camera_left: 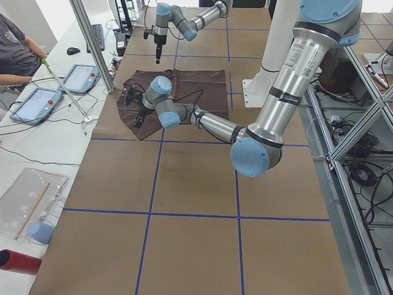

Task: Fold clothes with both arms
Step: 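Fold the sleeve inward with the right gripper while the left gripper approaches the other sleeve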

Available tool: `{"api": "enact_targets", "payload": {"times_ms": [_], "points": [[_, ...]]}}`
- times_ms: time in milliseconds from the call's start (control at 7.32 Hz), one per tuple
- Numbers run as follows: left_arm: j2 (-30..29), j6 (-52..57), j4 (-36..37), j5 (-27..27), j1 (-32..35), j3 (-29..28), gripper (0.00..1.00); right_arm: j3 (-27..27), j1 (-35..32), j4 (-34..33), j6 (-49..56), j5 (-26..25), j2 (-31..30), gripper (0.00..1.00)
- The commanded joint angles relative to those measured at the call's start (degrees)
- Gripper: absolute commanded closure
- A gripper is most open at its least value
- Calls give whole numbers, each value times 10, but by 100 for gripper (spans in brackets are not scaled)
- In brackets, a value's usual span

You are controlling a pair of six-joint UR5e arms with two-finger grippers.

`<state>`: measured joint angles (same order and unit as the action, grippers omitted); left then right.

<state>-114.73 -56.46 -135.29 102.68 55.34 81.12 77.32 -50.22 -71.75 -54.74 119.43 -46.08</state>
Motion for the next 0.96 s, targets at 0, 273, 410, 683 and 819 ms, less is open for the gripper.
{"api": "enact_targets", "payload": {"times_ms": [0, 273, 410, 683, 819], "points": [[-23, -29, -32, -76, -21, -78, 0, 73, -18, -20, 7, 35, -60, 0], [-37, -76, -56, -123, -62, -122, 0, 73, -18, -19, 7, 33, -60, 0], [-41, -81, -75, -143, -77, -148, 0, 71, -17, -19, 7, 29, -60, 0], [-44, -81, -75, -152, -88, -157, 2, 68, -16, -18, 7, 26, -60, 0], [-44, -81, -75, -153, -92, -159, 3, 67, -16, -17, 7, 26, -60, 0]]}}
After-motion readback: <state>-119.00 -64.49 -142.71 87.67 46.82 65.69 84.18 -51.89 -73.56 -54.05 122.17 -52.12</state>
